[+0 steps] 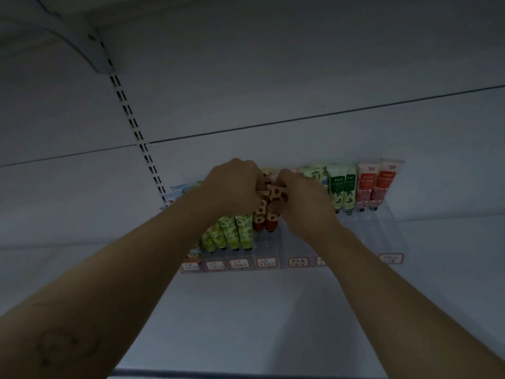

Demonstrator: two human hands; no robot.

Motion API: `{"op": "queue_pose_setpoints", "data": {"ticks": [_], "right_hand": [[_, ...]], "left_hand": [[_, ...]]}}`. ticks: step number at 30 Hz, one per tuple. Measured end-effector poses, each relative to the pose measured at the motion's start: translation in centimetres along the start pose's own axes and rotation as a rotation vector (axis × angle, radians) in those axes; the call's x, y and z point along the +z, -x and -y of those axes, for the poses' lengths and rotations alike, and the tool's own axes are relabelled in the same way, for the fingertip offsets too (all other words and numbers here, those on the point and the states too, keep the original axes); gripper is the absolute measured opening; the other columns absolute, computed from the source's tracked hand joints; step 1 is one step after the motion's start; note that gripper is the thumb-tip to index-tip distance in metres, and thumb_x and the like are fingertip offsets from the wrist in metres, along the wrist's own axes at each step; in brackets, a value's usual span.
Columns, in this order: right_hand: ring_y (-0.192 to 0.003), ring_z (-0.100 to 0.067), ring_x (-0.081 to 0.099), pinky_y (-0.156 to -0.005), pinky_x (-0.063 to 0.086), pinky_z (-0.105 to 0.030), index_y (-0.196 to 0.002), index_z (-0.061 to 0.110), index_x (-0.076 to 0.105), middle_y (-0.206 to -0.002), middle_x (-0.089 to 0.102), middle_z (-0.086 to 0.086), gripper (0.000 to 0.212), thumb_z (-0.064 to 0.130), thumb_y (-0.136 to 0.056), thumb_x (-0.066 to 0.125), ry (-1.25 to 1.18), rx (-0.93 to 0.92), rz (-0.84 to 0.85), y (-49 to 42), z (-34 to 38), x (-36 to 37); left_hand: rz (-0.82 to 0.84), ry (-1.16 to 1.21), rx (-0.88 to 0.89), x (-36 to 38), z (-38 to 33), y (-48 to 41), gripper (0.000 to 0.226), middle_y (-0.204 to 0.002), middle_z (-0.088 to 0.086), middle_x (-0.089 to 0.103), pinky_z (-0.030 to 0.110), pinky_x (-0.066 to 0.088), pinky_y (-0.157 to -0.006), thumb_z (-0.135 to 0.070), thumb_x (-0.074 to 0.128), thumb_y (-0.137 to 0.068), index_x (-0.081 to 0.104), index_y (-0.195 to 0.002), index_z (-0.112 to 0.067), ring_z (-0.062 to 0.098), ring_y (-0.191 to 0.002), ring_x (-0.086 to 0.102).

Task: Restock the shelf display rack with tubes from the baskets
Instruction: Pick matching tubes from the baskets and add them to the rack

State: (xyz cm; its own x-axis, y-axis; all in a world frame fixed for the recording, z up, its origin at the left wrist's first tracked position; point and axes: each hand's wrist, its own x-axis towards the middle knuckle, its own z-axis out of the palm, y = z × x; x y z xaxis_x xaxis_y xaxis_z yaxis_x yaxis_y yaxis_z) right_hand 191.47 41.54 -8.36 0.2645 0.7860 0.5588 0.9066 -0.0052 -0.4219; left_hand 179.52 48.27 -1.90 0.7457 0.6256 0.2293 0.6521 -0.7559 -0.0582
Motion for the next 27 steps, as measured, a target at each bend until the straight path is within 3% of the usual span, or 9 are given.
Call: {"op": "queue_pose_setpoints", "data": {"ticks": [4, 6, 9, 12, 15, 20, 23, 27], "right_hand": [[-0.089, -0.033, 0.063, -0.07, 0.051, -0.039, -0.102, 0.005, 0.067, -0.095, 0.069, -0.017, 0.019, 0.006, -0.083, 0.062, -0.034, -0.038, -0.027, -0.6, -0.4, 0.1], [-0.089, -0.033, 0.063, -0.071, 0.05, -0.037, -0.099, 0.005, 0.069, -0.095, 0.07, -0.016, 0.017, 0.008, -0.085, 0.06, -0.001, -0.054, -0.038, -0.7, -0.2, 0.2], [-0.089, -0.034, 0.062, -0.072, 0.048, -0.036, -0.095, 0.006, 0.07, -0.096, 0.068, -0.017, 0.015, 0.015, -0.085, 0.063, 0.055, -0.069, -0.066, -0.8, 0.3, 0.3], [-0.09, -0.032, 0.062, -0.071, 0.048, -0.034, -0.094, 0.005, 0.069, -0.097, 0.067, -0.015, 0.015, 0.015, -0.084, 0.064, 0.083, -0.072, -0.082, -0.9, 0.3, 0.5], [-0.086, -0.031, 0.063, -0.064, 0.043, -0.031, -0.085, 0.003, 0.069, -0.088, 0.069, -0.017, 0.012, 0.014, -0.079, 0.068, 0.057, -0.052, -0.093, -1.0, -0.1, 0.3], [-0.081, -0.024, 0.064, -0.064, 0.05, -0.031, -0.084, -0.001, 0.071, -0.084, 0.07, -0.014, 0.021, 0.014, -0.071, 0.077, 0.048, -0.033, 0.005, -1.4, -1.2, -0.2], [-0.075, -0.024, 0.061, -0.056, 0.036, -0.025, -0.078, -0.002, 0.07, -0.077, 0.068, -0.014, 0.015, 0.01, -0.072, 0.075, 0.07, -0.048, 0.003, -1.5, -1.4, 0.0], [-0.054, -0.029, 0.059, -0.053, 0.037, -0.022, -0.059, 0.001, 0.067, -0.056, 0.062, -0.017, 0.012, -0.001, -0.055, 0.078, 0.079, -0.103, -0.1, -1.5, -1.2, 1.1]], "left_hand": [[-0.008, -0.256, 0.026, 0.0, -0.8, -0.3, 0.016, -0.07, -0.002, 0.045, 0.03, 0.031, -0.065, -0.029, 0.063, -0.082, 0.056, -0.087, -0.016, 0.017, -0.065, 0.043], [0.002, -0.247, 0.013, 0.0, -0.9, -0.4, 0.02, -0.073, 0.0, 0.045, 0.03, 0.032, -0.066, -0.03, 0.067, -0.081, 0.054, -0.083, -0.014, 0.021, -0.074, 0.05], [0.036, -0.218, 0.01, -0.5, -1.0, -0.9, 0.041, -0.059, 0.001, 0.036, 0.03, 0.036, -0.06, -0.024, 0.07, -0.079, 0.036, -0.058, -0.013, 0.015, -0.053, 0.038], [0.019, -0.195, 0.027, -0.9, -1.3, -1.7, 0.046, -0.054, 0.004, 0.03, 0.033, 0.04, -0.057, -0.013, 0.067, -0.079, 0.03, -0.052, -0.012, 0.013, -0.049, 0.029], [0.018, -0.163, -0.001, -0.5, -0.9, -2.4, 0.044, -0.054, 0.004, 0.032, 0.026, 0.033, -0.047, -0.009, 0.068, -0.078, 0.032, -0.052, -0.011, 0.013, -0.049, 0.031], [0.041, -0.074, -0.012, 0.2, 0.3, -3.6, 0.017, -0.073, 0.006, 0.056, 0.028, 0.046, -0.063, -0.011, 0.07, -0.08, 0.055, -0.074, -0.008, 0.016, -0.062, 0.048], [0.055, -0.08, -0.015, 0.3, 0.3, -3.9, 0.03, -0.062, 0.004, 0.049, 0.028, 0.044, -0.062, -0.011, 0.074, -0.077, 0.049, -0.062, -0.009, 0.012, -0.056, 0.044], [0.087, -0.124, -0.008, 0.3, 0.3, -3.8, 0.045, -0.06, 0.002, 0.043, 0.028, 0.043, -0.063, -0.019, 0.081, -0.072, 0.039, -0.056, -0.015, 0.011, -0.054, 0.041]]}}
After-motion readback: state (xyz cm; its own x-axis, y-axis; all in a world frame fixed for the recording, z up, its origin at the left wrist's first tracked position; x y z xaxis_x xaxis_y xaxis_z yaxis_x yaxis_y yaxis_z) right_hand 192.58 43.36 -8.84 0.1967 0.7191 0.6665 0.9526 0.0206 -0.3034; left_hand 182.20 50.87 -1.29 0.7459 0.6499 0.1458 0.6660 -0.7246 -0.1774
